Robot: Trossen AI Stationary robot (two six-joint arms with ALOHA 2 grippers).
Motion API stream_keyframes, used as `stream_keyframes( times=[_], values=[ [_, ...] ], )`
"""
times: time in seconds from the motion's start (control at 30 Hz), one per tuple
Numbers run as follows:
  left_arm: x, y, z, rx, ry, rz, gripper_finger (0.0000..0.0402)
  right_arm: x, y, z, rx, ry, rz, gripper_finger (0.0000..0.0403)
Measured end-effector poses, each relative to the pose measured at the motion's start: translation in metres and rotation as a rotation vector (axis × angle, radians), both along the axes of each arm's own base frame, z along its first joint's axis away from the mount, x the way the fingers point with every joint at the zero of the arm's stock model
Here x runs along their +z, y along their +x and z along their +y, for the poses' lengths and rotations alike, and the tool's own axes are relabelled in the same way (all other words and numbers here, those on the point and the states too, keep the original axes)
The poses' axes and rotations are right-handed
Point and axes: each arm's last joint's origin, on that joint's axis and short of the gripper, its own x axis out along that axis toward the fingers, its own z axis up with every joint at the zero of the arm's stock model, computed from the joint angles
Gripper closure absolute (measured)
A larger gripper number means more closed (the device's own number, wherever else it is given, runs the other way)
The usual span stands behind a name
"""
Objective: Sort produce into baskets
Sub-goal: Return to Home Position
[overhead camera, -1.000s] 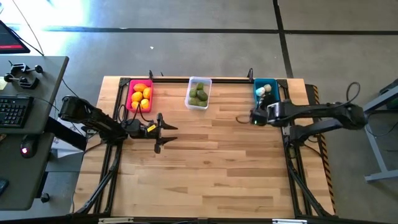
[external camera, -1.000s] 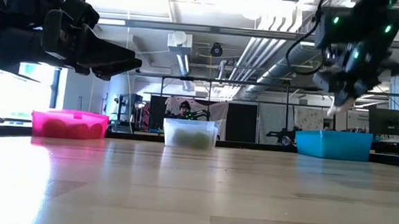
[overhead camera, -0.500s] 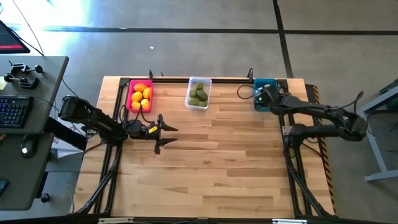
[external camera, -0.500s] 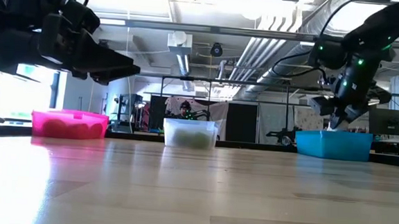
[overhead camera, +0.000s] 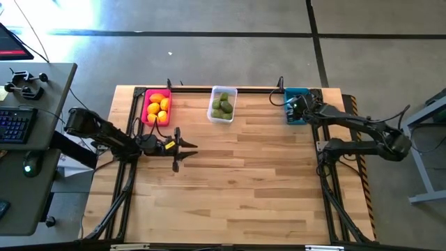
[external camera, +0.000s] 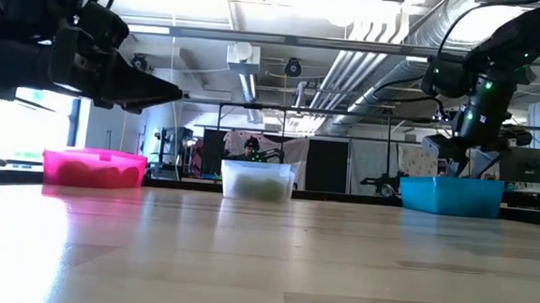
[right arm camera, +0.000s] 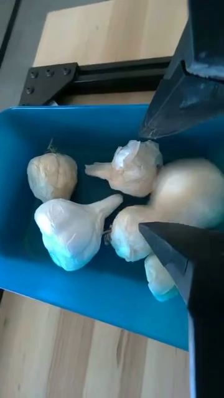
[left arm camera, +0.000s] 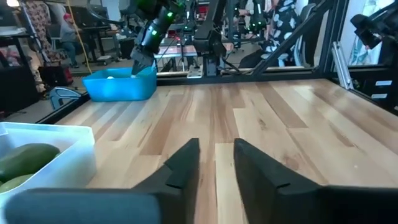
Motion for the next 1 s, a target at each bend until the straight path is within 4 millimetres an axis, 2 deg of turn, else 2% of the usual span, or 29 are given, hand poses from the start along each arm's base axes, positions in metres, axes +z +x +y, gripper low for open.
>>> stream_keyframes(
  times=[0.1, 0.2, 0.3, 0.43, 0.47, 0.5, 0.6, 0.7, 0.87, 1.0],
  values=[
    [0.001, -0.006, 0.0, 0.002, -0.009, -0.009, 0.0348, 0.002, 0.0, 0.002, 0.009, -0.004, 0.0, 0.0177],
    [0.006, -0.008, -0.001, -0.007, -0.019, -0.023, 0.0383, 0.006, 0.002, 0.007, 0.051, -0.021, -0.014, 0.0199],
    [0.009, -0.011, -0.003, -0.024, -0.019, -0.018, 0.0398, 0.012, 0.008, 0.018, 0.143, -0.047, -0.034, 0.0255],
    [0.016, -0.014, -0.005, -0.032, -0.016, -0.044, 0.0399, 0.022, 0.025, 0.039, 0.323, -0.108, -0.099, 0.0366],
    [0.017, -0.016, -0.005, -0.035, -0.012, -0.048, 0.04, 0.023, 0.031, 0.045, 0.382, -0.137, -0.127, 0.0384],
    [0.02, -0.017, -0.006, -0.038, -0.006, -0.061, 0.0401, 0.024, 0.036, 0.052, 0.448, -0.164, -0.151, 0.0391],
    [0.024, -0.02, -0.006, -0.036, -0.005, -0.073, 0.0401, 0.017, 0.052, 0.073, 0.628, -0.241, -0.238, 0.0381],
    [0.026, -0.024, -0.005, -0.016, -0.003, -0.063, 0.0401, 0.006, 0.06, 0.095, 0.799, -0.307, -0.305, 0.0389],
    [0.034, -0.031, -0.004, -0.008, 0.009, -0.094, 0.0401, -0.002, 0.058, 0.123, 1.017, -0.314, -0.375, 0.0399],
    [0.038, -0.038, -0.003, 0.003, 0.012, -0.1, 0.0401, -0.005, 0.046, 0.132, 1.145, -0.252, -0.468, 0.0402]
  ],
)
